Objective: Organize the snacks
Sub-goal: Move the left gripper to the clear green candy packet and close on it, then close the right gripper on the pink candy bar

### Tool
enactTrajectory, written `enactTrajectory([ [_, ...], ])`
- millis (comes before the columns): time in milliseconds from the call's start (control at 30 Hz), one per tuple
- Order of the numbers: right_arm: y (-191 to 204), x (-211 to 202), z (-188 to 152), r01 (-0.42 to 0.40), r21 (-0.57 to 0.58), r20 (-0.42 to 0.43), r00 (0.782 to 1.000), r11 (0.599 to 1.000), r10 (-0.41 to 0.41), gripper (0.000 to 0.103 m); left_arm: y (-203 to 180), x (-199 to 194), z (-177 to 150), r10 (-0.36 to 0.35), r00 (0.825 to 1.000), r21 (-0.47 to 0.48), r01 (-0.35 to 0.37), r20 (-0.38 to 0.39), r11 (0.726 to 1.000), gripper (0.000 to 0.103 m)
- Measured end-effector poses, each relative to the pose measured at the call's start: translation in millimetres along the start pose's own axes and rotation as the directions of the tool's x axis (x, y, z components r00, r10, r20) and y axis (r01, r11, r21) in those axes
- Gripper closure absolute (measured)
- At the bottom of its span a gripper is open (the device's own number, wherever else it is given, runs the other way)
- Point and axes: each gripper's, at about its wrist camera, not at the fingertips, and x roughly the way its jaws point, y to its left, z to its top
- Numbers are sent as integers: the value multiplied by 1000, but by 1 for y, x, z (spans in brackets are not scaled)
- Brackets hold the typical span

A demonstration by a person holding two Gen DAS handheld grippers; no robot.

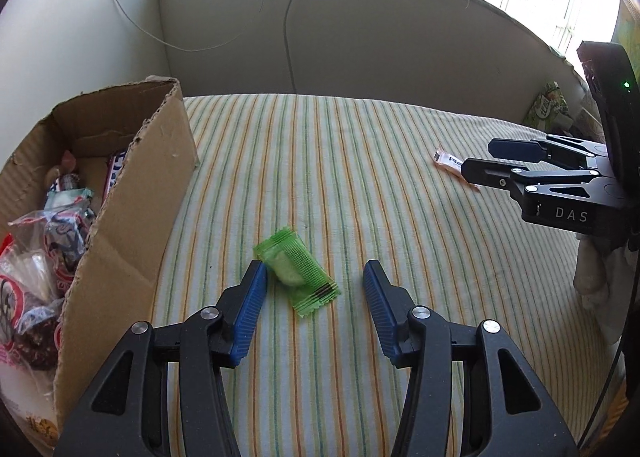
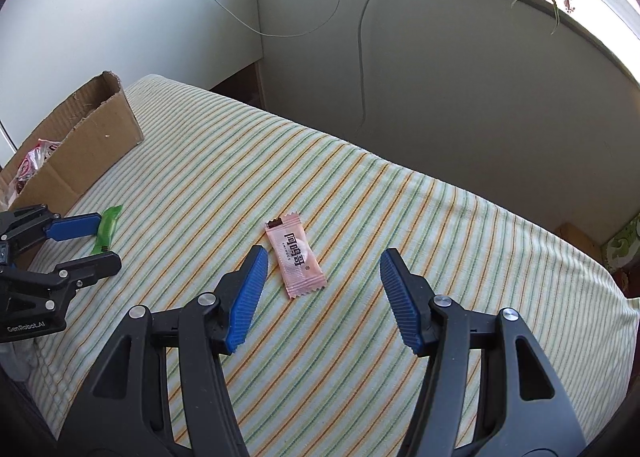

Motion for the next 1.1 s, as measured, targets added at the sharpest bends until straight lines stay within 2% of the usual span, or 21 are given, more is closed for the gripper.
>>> enactTrajectory([
  [133, 4, 6, 2, -7, -15, -7, 1000, 1000, 7, 44, -4, 3, 5, 0, 1000, 28, 0, 0, 1000, 55],
  [267, 8, 15, 3, 1, -37, -23, 1000, 999, -2, 49, -8, 4, 5, 0, 1000, 56, 0, 7, 998, 65],
  [467, 15, 20, 6, 1, -62, -29, 1000, 998, -3, 52, -8, 2, 4, -4, 1000, 60, 3, 12, 998, 74],
  [533, 17, 21, 7, -9, -64, -33, 999, 998, 7, 57, -8, -1, 2, 2, 1000, 65, -3, 17, 998, 78],
  [600, 21, 20, 7, -20, -66, -37, 999, 998, 18, 69, -6, -5, 0, 7, 1000, 77, -8, 21, 997, 82],
  [733, 25, 20, 6, -29, -66, -41, 999, 997, 26, 82, -9, -6, -1, 6, 1000, 95, -8, 22, 995, 83],
  [1100, 16, 1, -5, -23, -32, -16, 1000, 999, 22, 83, -17, -14, 0, -24, 998, 102, 19, 52, 995, 83],
])
